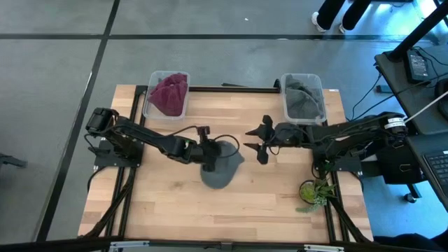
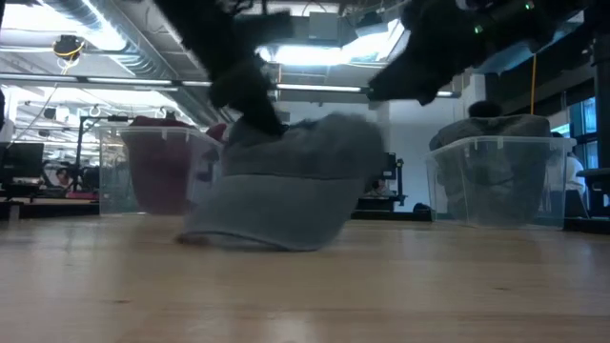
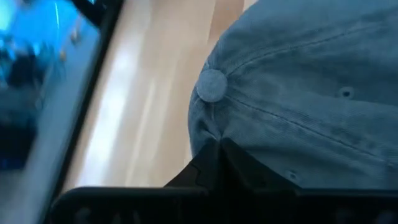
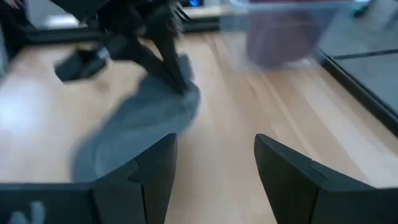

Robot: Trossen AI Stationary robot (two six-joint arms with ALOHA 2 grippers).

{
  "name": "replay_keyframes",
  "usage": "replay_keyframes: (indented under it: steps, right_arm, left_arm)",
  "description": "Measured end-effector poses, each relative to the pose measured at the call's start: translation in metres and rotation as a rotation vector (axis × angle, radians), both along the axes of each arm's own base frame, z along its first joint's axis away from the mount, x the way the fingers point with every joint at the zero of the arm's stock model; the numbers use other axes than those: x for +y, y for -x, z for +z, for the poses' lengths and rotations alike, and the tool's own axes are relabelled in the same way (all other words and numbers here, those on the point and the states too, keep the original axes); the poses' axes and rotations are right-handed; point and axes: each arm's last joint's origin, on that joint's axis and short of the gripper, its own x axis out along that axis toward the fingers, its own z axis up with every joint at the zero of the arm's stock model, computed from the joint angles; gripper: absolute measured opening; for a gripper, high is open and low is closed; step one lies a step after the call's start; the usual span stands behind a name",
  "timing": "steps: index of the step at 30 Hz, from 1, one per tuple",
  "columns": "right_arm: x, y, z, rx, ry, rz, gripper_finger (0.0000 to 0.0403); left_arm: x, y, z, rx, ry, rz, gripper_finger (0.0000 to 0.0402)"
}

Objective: Pick & Place hat
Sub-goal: Put the gray cap into the right transparent bin

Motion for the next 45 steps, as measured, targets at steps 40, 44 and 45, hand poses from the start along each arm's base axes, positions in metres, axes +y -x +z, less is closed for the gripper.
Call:
replay_keyframes:
  steps: [40,44,45]
  right_arm:
    - [0.012,-0.032,0.0,-0.018,-0.298,0.071,0.0013]
    - [0.012,-0.032,-0.001,-0.017,-0.298,0.069,0.0013]
    - [0.012,-0.032,-0.001,-0.016,-0.297,0.07,0.0012]
  left_arm:
    - [-0.015,-0.018,0.026,-0.181,-0.135,-0.139,0.0003]
    - [-0.015,-0.018,0.026,-0.182,-0.134,-0.139,0.0004]
    - [-0.015,-0.018,0.026,-0.183,-0.131,-0.141,0.0005]
